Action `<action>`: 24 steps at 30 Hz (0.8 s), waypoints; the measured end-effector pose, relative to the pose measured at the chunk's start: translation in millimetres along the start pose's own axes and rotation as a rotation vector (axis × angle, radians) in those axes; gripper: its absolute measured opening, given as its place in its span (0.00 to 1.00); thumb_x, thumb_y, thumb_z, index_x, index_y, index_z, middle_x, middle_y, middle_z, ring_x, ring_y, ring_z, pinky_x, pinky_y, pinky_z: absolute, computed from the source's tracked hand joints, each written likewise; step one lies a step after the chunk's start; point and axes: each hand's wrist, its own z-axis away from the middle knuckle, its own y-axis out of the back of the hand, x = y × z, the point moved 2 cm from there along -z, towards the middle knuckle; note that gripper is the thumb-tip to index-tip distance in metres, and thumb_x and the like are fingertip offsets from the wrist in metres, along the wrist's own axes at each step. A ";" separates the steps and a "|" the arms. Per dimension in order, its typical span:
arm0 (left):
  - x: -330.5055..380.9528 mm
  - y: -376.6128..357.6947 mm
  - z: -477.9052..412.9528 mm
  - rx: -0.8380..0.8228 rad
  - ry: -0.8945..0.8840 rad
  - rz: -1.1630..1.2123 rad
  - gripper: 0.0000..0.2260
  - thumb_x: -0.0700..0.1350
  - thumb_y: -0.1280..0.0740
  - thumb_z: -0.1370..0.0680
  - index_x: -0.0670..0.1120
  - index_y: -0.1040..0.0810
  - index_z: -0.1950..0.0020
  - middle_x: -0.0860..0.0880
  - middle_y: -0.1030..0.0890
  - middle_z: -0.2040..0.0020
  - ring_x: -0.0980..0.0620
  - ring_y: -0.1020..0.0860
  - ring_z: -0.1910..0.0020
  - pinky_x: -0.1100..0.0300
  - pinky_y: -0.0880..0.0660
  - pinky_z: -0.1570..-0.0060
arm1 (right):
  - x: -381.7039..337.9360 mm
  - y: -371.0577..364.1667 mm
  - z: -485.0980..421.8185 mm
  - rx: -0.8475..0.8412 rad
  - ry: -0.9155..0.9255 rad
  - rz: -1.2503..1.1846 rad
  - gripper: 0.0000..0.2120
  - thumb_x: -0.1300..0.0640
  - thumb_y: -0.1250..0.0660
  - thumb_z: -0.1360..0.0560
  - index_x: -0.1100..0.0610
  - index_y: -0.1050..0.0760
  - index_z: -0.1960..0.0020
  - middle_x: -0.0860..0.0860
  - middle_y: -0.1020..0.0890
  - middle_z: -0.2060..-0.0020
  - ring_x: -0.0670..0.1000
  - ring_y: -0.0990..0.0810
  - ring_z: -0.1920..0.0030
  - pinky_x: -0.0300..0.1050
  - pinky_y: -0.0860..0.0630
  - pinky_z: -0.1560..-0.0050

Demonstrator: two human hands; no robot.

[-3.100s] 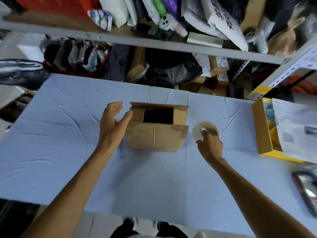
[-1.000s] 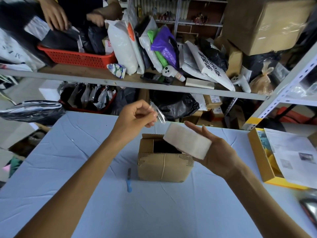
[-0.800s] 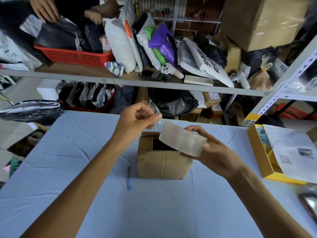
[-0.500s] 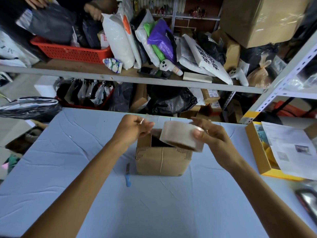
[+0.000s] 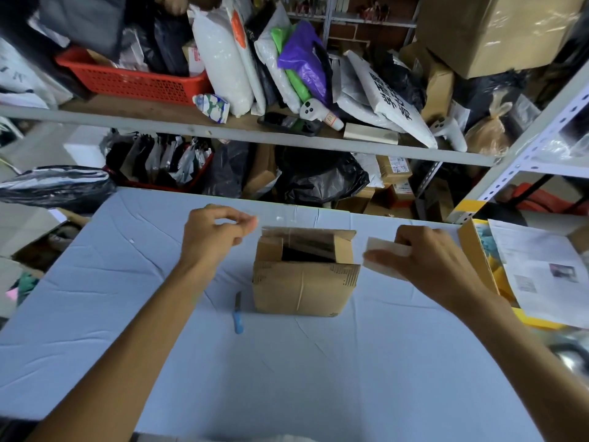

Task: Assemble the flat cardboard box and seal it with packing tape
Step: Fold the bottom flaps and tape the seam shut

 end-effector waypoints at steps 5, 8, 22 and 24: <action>-6.0 -3.6 7.4 -0.011 -0.057 0.039 0.02 0.41 0.28 0.27 0.45 0.19 0.59 0.45 0.18 0.63 0.49 0.20 0.63 0.57 0.19 0.55 | 0.9 3.9 6.0 -0.061 0.123 -0.172 0.34 0.25 0.40 0.36 0.58 0.26 0.66 0.55 0.23 0.70 0.57 0.25 0.68 0.57 0.30 0.67; -8.7 3.7 9.5 -0.047 -0.010 0.089 0.03 0.41 0.27 0.28 0.43 0.18 0.57 0.46 0.19 0.63 0.52 0.22 0.66 0.61 0.18 0.59 | 10.1 5.9 5.6 -0.146 0.166 -0.260 0.29 0.31 0.40 0.34 0.58 0.24 0.65 0.55 0.23 0.70 0.57 0.25 0.67 0.57 0.30 0.67; -35.4 5.0 31.2 -0.138 -0.088 -0.046 0.10 0.46 0.25 0.39 0.44 0.18 0.62 0.49 0.17 0.70 0.52 0.20 0.72 0.61 0.19 0.66 | 30.0 -19.8 11.2 -0.085 -0.004 0.026 0.16 0.41 0.29 0.30 0.53 0.20 0.54 0.52 0.17 0.58 0.53 0.20 0.62 0.55 0.20 0.62; -37.5 4.0 32.9 -0.160 -0.096 -0.058 0.12 0.48 0.25 0.40 0.43 0.18 0.61 0.46 0.16 0.67 0.49 0.19 0.69 0.59 0.18 0.63 | 29.4 -22.8 12.5 -0.025 -0.016 0.053 0.18 0.40 0.29 0.31 0.55 0.20 0.54 0.53 0.17 0.60 0.54 0.20 0.62 0.54 0.20 0.63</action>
